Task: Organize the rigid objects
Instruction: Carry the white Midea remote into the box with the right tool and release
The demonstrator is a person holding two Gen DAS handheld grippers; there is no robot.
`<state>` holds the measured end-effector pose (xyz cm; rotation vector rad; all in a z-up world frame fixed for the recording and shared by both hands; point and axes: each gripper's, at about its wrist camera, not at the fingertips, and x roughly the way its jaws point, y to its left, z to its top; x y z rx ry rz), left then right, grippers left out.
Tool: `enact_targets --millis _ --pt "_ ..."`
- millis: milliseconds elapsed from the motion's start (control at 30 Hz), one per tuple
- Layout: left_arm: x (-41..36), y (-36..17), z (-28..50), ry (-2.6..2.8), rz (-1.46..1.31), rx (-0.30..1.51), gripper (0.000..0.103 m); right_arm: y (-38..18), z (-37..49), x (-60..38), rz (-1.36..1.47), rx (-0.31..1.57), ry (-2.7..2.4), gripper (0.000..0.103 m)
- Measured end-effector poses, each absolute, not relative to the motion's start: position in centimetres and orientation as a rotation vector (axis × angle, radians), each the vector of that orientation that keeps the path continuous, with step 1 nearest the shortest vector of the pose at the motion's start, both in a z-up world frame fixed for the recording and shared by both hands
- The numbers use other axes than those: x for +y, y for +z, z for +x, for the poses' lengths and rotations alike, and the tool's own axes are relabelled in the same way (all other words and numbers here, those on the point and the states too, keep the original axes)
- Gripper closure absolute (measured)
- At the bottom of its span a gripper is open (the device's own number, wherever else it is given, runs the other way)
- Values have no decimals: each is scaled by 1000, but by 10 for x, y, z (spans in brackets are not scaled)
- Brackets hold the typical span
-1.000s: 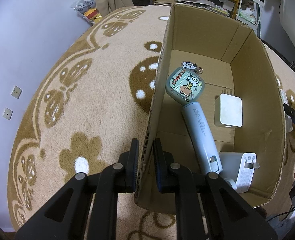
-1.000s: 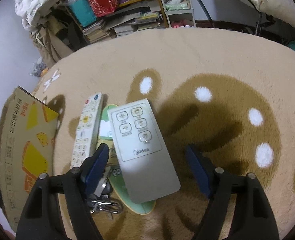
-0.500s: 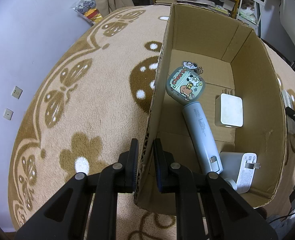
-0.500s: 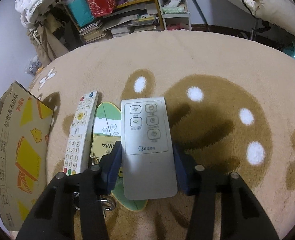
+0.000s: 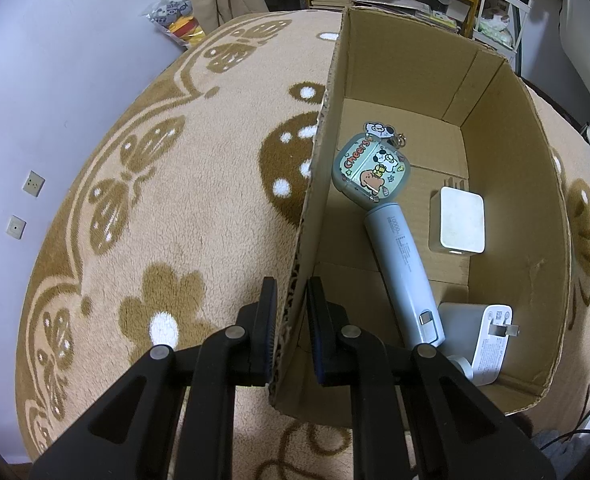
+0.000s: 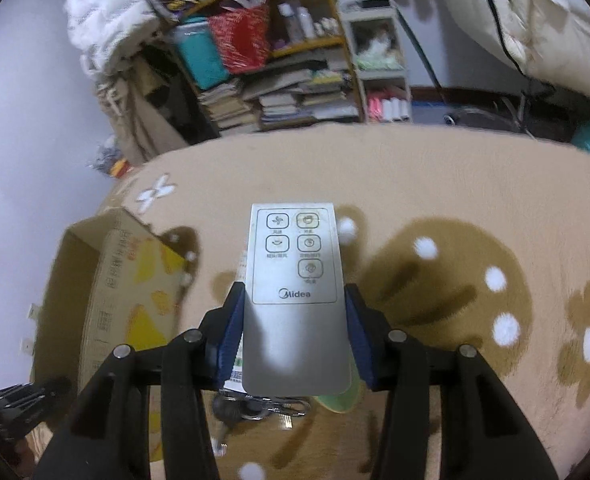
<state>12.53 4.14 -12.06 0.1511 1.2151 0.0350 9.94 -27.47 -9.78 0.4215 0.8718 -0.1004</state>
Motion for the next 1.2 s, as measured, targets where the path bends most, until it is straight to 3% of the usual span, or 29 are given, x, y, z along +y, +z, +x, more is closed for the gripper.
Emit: enact_targets --millis 400,733,1200 --pt "41 -119 124 31 140 1216 89 -51 114 -193 331 823 98 52" --pt "41 -119 124 25 126 1218 89 -55 118 -126 284 855 227 52" --pt "41 -118 125 21 112 1221 89 -66 115 -106 228 900 258 52"
